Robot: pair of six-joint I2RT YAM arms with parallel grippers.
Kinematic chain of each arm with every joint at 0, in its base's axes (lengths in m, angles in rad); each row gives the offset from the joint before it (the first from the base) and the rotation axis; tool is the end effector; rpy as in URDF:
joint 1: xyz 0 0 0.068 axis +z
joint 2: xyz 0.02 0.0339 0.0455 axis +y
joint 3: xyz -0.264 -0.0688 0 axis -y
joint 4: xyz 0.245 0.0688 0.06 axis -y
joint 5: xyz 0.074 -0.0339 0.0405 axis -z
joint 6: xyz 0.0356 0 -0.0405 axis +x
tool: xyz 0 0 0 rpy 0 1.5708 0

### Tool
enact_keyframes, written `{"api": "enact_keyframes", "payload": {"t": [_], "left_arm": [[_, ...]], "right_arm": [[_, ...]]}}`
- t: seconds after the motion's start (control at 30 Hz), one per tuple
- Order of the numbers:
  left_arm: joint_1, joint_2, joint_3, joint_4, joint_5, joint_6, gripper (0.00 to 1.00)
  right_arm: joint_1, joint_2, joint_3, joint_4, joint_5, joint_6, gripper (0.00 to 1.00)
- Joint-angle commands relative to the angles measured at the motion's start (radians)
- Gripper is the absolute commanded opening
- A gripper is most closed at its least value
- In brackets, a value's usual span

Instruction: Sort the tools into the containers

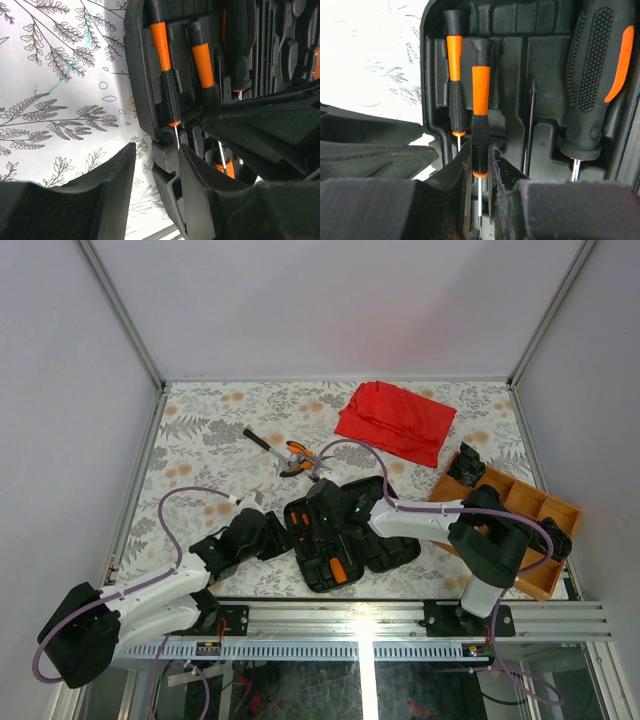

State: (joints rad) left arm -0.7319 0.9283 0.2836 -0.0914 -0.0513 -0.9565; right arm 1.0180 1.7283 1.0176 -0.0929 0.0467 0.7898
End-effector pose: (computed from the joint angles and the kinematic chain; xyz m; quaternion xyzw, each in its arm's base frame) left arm 0.1313 -0.1155 0.1520 -0.1127 0.9069 -0.2873 0.2867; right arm 0.1916 0.3075 0.1810 -0.0969 0.9220 0.2806 0.2484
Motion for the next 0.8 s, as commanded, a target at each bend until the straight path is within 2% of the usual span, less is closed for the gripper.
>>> {"api": "enact_keyframes", "payload": {"t": [0.0, 0.2, 0.3, 0.53, 0.77], "left_arm": [[0.006, 0.017, -0.006, 0.077, 0.021, -0.005, 0.38], [0.006, 0.029, -0.004, 0.078, 0.026, 0.000, 0.37], [0.006, 0.030, -0.009, 0.083, 0.029, -0.002, 0.36], [0.006, 0.041, -0.007, 0.086, 0.029, -0.001, 0.36], [0.006, 0.058, -0.003, 0.096, 0.029, -0.001, 0.33]], "right_arm": [[-0.003, 0.023, 0.067, -0.021, 0.052, 0.014, 0.00], [-0.005, 0.050, 0.098, -0.044, 0.093, 0.002, 0.01], [-0.007, 0.069, 0.122, -0.067, 0.093, -0.010, 0.05], [-0.007, 0.069, 0.128, -0.086, 0.090, -0.024, 0.33], [-0.006, 0.002, 0.131, -0.121, 0.132, -0.068, 0.49]]}}
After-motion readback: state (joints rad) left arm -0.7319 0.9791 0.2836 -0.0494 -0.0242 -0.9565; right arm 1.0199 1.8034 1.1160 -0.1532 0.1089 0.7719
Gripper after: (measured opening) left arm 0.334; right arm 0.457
